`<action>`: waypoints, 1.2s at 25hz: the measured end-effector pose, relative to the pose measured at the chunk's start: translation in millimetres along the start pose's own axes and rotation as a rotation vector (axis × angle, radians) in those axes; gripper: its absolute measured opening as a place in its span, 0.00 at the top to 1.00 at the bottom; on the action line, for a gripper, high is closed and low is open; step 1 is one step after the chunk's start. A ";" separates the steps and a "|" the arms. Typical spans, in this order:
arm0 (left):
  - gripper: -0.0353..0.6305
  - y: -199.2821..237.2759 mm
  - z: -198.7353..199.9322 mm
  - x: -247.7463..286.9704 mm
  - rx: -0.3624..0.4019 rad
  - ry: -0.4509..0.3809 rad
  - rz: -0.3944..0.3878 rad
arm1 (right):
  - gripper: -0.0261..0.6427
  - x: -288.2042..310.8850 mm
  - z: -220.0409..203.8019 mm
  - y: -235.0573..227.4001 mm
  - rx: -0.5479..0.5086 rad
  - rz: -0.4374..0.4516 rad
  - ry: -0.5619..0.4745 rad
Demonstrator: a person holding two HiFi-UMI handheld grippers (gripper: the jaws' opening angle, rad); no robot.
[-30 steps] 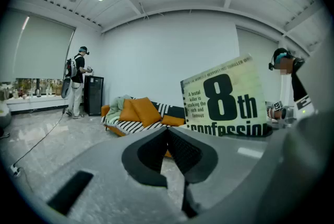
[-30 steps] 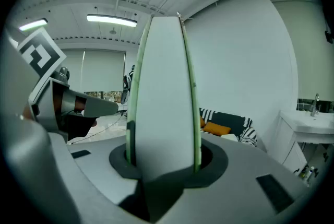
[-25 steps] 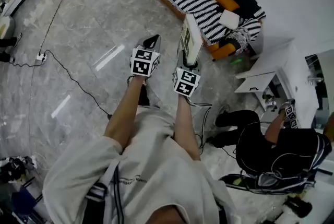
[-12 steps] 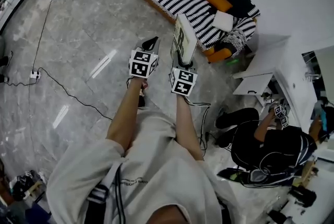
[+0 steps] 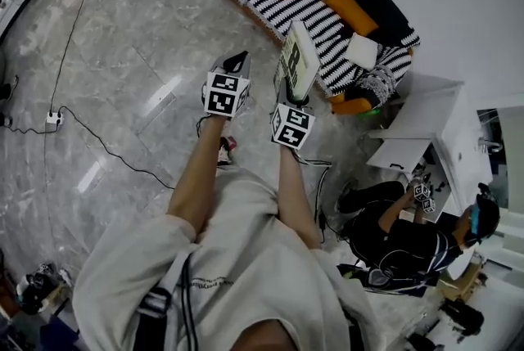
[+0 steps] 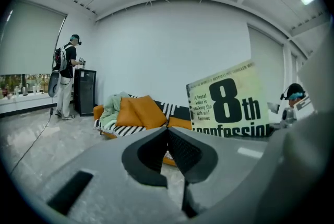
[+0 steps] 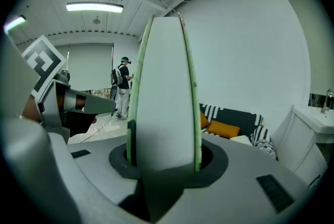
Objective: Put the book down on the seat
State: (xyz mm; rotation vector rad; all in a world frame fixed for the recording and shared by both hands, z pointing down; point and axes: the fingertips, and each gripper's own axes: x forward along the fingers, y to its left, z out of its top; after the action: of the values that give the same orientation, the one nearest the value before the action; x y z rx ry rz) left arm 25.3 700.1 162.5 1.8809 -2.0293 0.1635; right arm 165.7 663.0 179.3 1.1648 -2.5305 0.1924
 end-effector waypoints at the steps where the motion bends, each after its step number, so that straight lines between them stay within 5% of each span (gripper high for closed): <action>1: 0.94 9.4 2.9 4.1 -0.013 -0.003 0.004 | 0.73 8.2 1.7 4.8 -0.003 0.001 0.005; 18: 0.94 87.0 -22.7 21.2 -0.096 0.058 0.019 | 0.73 72.9 -14.4 57.2 -0.029 0.026 0.085; 30: 0.94 114.8 -11.3 68.8 -0.020 0.106 0.045 | 0.73 150.9 -5.3 51.8 -0.027 0.084 0.095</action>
State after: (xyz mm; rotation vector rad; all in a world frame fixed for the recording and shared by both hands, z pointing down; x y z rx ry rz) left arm -88.2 651.1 215.1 1.7764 -1.9964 0.2479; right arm 37.0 591.2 240.5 1.0151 -2.4924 0.2291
